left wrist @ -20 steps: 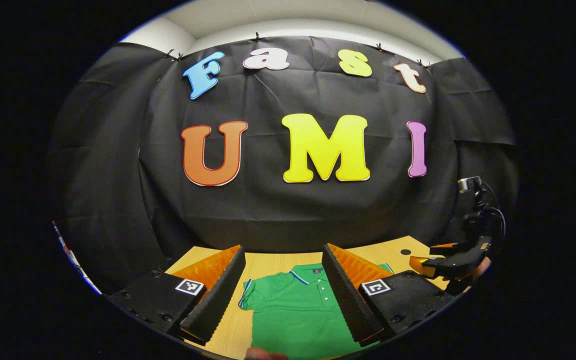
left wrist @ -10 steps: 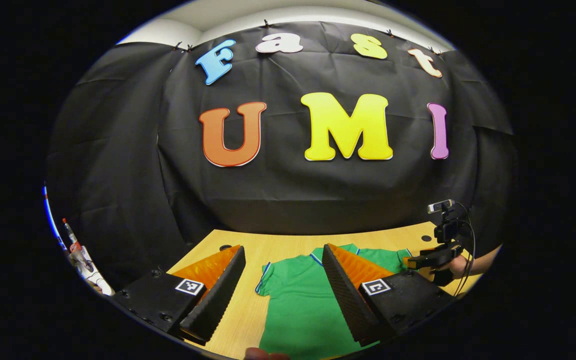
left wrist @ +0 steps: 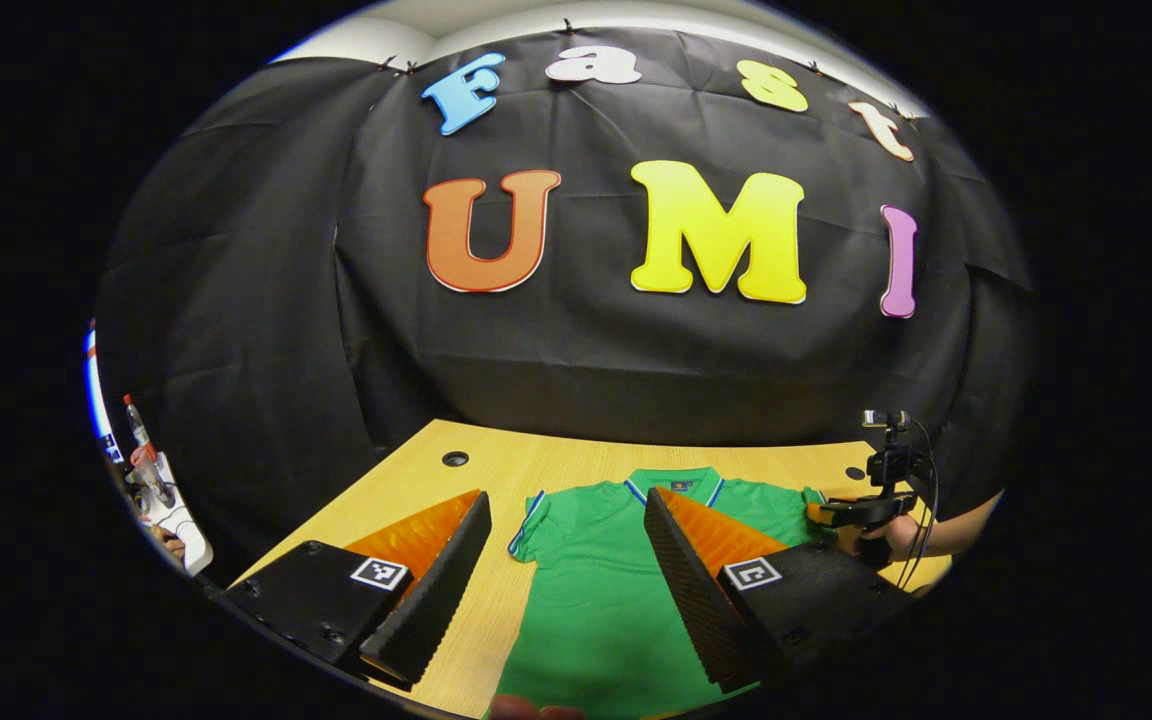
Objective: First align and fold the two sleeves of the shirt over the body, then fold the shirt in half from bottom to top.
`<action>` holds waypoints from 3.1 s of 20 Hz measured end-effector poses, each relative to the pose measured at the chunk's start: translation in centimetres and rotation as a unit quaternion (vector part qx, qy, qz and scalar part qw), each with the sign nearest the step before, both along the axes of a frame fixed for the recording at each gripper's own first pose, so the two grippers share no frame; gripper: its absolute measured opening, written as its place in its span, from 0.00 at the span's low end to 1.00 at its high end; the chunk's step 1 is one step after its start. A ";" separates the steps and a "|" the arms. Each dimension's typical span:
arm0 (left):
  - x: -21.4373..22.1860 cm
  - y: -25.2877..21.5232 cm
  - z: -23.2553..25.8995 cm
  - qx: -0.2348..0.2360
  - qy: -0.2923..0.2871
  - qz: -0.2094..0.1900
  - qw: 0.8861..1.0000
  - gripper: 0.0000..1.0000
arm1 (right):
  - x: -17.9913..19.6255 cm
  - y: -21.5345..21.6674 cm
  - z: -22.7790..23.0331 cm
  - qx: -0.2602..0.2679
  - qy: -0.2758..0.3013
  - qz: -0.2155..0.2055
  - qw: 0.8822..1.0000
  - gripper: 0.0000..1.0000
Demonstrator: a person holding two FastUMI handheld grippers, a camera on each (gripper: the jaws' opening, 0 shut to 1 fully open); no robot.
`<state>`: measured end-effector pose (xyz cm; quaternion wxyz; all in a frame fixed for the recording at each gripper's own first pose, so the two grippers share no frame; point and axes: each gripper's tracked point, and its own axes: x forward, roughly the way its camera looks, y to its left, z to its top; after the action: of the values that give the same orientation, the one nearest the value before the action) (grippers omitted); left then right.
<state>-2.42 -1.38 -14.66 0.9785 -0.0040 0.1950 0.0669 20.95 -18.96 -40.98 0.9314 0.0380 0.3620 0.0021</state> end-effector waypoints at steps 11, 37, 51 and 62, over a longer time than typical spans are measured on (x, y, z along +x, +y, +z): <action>-1.2 3.4 0.6 0.001 -0.010 0.031 0.999 0.99 | 0.0 1.5 2.8 -0.037 0.000 -0.012 0.999 0.01; -3.9 13.1 0.3 -0.027 -0.034 0.059 0.997 0.99 | -4.4 21.3 14.7 -0.066 -0.066 0.115 0.989 0.60; 6.0 8.1 -4.0 -0.042 -0.023 -0.134 0.990 0.99 | -17.8 16.6 32.3 -0.079 -0.205 0.073 0.973 0.80; 16.3 8.0 -19.3 -0.078 0.074 -0.156 0.982 0.97 | -24.0 12.7 30.7 -0.084 -0.160 0.039 0.983 0.81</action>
<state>13.90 6.57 -33.91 0.9564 -0.0452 0.2697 -0.1024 -3.07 -6.27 -10.31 0.9763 -0.0551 0.2087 0.0137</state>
